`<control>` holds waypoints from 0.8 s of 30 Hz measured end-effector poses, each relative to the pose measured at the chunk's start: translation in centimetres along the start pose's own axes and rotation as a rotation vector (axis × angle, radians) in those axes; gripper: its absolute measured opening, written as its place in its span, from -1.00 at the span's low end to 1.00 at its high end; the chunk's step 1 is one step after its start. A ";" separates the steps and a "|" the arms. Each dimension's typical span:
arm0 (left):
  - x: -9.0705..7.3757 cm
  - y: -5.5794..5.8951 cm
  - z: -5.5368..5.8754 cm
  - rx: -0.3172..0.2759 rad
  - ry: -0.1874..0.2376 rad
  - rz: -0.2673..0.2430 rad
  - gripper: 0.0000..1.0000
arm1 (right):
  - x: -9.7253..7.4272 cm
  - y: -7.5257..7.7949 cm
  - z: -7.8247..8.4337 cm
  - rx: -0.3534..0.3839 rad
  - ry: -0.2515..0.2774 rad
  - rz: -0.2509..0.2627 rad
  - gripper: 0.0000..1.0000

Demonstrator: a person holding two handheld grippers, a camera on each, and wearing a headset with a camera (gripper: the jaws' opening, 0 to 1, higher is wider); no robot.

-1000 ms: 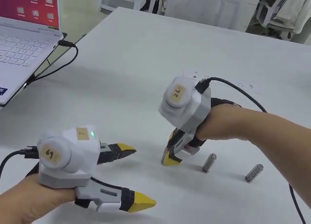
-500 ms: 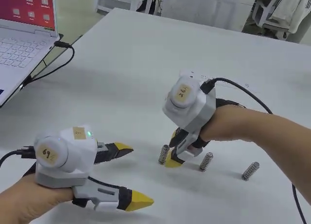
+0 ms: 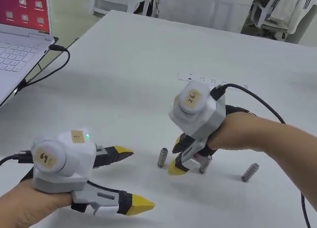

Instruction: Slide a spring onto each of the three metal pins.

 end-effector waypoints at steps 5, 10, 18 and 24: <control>0.0 0.1 0.1 0.000 -0.004 0.000 0.40 | -0.4 -0.5 0.1 0.018 0.022 0.002 -0.39; 0.0 0.3 0.0 -0.001 -0.001 0.001 0.40 | -0.7 -1.0 0.4 0.042 0.039 0.002 -0.40; 0.2 0.6 -0.1 0.000 0.000 0.006 0.41 | -1.4 -1.9 0.9 0.064 0.065 0.010 -0.39; 0.3 0.7 -0.2 0.000 0.001 0.009 0.42 | -1.9 -2.6 1.3 0.083 0.089 0.017 -0.39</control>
Point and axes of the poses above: the centre of the closed fingertips' face, and the gripper's own axes: x roughly forward along the fingers, y roughly to its right, z roughly out of its underside, the point moved 3 cm from there along -x, roughly backward along the fingers, and after that the axes turned 7 degrees about z, right-handed, at the moved point
